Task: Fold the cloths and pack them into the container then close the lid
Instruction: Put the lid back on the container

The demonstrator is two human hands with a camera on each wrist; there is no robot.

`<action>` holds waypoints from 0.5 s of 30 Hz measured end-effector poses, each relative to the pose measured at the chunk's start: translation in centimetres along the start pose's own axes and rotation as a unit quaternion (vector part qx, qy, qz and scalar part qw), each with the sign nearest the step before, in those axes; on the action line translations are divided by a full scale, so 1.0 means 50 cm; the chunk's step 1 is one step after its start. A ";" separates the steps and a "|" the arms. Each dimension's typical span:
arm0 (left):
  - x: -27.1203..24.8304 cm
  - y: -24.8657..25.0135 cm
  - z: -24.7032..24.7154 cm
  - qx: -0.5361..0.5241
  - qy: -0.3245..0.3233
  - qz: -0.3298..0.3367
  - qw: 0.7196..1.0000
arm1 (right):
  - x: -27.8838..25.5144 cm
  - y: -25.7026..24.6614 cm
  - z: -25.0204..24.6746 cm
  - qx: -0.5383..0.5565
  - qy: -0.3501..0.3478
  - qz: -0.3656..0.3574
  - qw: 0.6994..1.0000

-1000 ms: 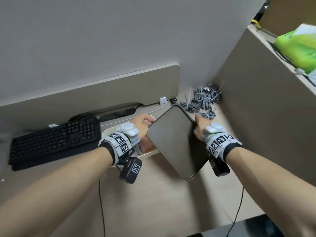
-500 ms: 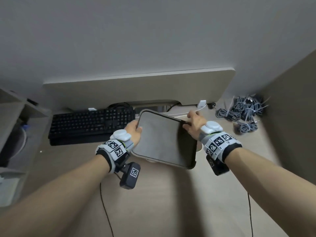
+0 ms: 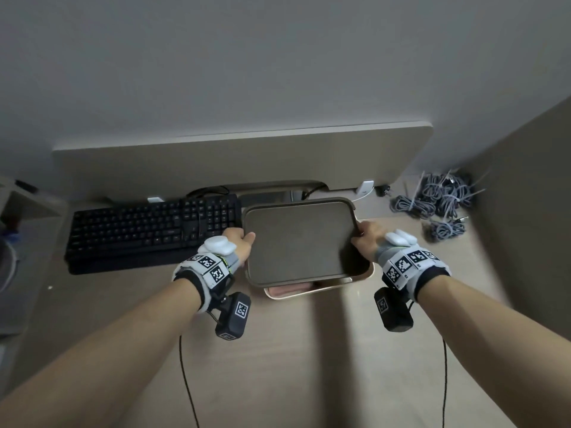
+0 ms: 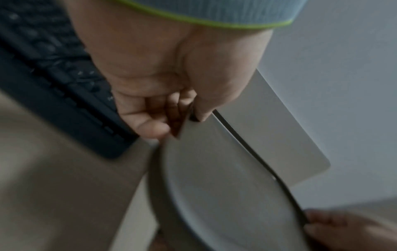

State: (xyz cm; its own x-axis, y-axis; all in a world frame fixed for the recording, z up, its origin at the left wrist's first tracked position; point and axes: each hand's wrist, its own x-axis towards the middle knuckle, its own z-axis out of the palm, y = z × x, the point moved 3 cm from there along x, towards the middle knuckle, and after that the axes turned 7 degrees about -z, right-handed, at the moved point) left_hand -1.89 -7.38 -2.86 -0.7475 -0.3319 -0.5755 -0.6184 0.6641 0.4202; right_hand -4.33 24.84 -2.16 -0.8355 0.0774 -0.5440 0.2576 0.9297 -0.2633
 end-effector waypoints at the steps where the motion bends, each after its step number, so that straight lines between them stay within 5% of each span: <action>1: -0.002 0.003 0.000 0.006 0.001 0.014 1.000 | -0.010 -0.002 -0.003 -0.010 -0.007 0.007 1.000; 8: 0.002 0.034 -0.003 -0.005 -0.028 0.017 0.999 | 0.045 0.060 0.037 -0.010 -0.007 0.034 0.999; 15: 0.020 0.050 0.002 0.090 -0.028 0.057 0.994 | -0.030 0.013 0.009 -0.043 0.021 -0.001 0.999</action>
State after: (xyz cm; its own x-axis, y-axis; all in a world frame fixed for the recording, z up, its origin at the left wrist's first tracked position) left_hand -4.16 -6.00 -2.45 -0.7929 -0.2127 -0.5711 -0.4727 0.8060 0.3561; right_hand -2.69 25.16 -1.89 -0.8559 0.0880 -0.5097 0.2143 0.9572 -0.1946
